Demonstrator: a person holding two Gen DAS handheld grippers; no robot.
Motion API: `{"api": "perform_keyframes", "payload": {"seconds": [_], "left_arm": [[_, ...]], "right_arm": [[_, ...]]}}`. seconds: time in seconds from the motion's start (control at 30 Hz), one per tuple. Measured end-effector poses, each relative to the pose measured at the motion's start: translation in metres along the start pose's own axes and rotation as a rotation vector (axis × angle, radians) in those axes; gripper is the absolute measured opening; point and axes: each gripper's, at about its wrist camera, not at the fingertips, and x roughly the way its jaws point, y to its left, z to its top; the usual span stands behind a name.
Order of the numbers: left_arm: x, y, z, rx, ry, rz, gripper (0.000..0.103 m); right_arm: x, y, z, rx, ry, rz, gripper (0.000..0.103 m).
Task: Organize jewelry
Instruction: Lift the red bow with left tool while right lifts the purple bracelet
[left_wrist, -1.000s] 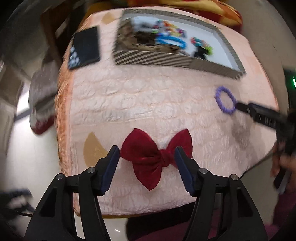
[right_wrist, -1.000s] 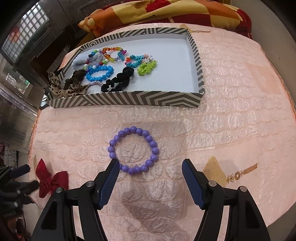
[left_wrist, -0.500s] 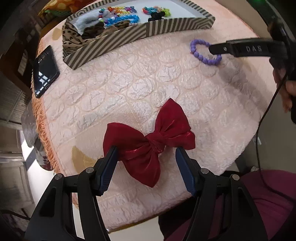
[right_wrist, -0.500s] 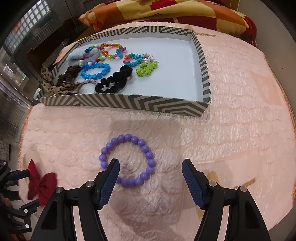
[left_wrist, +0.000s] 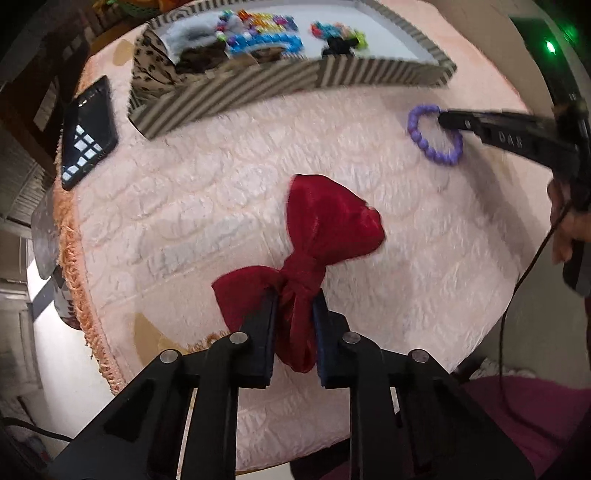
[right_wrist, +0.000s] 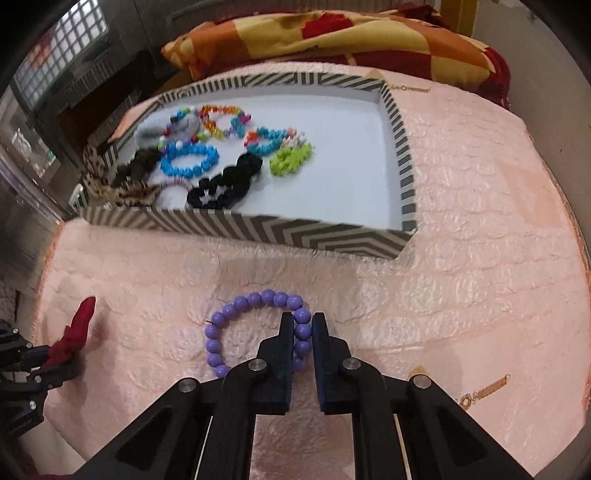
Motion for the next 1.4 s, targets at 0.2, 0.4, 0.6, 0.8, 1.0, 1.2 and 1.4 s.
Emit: {"api": "perform_keyframes", "payload": {"seconds": [0.2,0.4,0.6,0.8,1.0,1.2,1.4], "left_arm": [[-0.013,0.008,0.013,-0.030,-0.047,0.012,0.014],[-0.030,0.007,0.028,-0.034,-0.100,0.006,0.014],[-0.043,0.003,0.045,-0.039,-0.137,0.003,0.014],[-0.056,-0.008,0.064,-0.031,-0.175,0.037,0.014],[-0.064,-0.009,0.089,-0.025,-0.214,0.071,0.014],[-0.067,-0.009,0.114,-0.016,-0.236,0.106,0.014],[-0.065,-0.001,0.137,-0.013,-0.245,0.132,0.014]], "right_arm": [[-0.025,-0.004,0.006,0.038,-0.036,0.050,0.009],[-0.046,-0.006,0.009,0.062,-0.068,0.097,0.009],[-0.071,-0.003,0.021,0.043,-0.111,0.110,0.009],[-0.086,-0.004,0.038,0.035,-0.149,0.102,0.009],[-0.089,-0.003,0.058,0.027,-0.171,0.093,0.009],[-0.086,0.003,0.077,0.006,-0.181,0.077,0.009],[-0.078,0.009,0.095,0.002,-0.178,0.081,0.009]]}}
